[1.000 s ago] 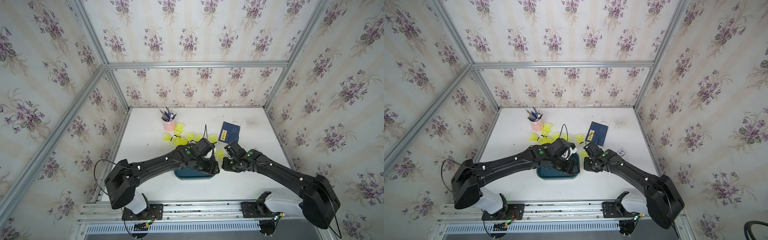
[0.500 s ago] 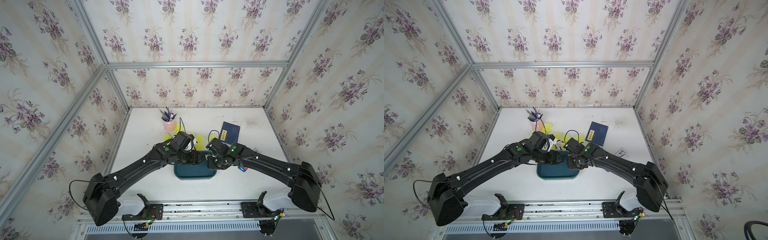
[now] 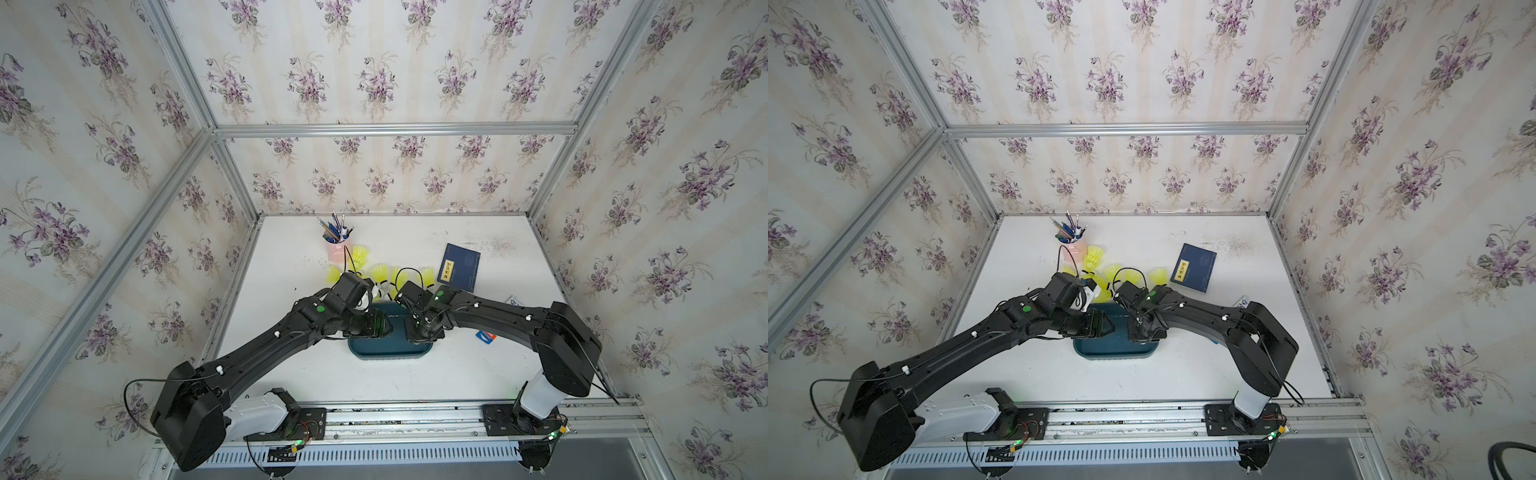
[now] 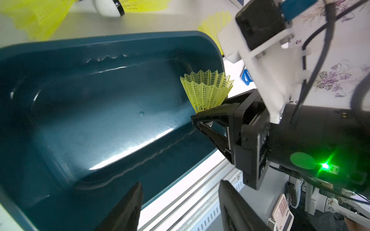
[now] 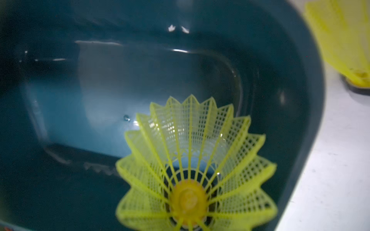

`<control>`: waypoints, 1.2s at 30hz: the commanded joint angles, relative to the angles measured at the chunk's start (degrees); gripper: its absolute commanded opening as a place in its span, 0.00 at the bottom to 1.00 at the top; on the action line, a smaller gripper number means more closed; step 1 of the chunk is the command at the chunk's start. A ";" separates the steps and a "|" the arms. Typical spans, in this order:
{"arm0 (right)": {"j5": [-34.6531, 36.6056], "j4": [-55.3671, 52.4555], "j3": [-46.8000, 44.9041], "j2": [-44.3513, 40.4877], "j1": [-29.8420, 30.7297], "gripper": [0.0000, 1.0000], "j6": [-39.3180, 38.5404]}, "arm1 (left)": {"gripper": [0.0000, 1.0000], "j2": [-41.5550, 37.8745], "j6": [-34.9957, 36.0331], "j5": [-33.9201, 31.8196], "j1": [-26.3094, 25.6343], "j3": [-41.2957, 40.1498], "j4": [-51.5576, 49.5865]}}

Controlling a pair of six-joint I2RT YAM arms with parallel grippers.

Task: Put the shuttlecocks into the storage box
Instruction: Place the shuttlecock in the storage box.

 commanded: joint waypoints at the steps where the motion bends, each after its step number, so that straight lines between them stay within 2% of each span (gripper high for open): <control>1: 1.98 0.98 0.56 1.45 0.10 0.24 0.80 | 0.64 -0.82 -0.77 1.31 0.44 -0.89 3.10; 10: 4.24 0.78 3.88 5.96 0.03 0.24 1.40 | 0.64 -2.85 -2.83 2.30 0.58 -4.33 5.12; 28: 5.93 0.20 3.48 8.81 0.03 0.25 1.28 | 0.63 -3.04 -2.57 0.30 0.55 -3.73 2.18; 36: 6.21 -0.41 3.76 8.81 0.03 0.35 1.28 | 0.63 -3.13 -2.48 0.14 0.56 -3.29 2.18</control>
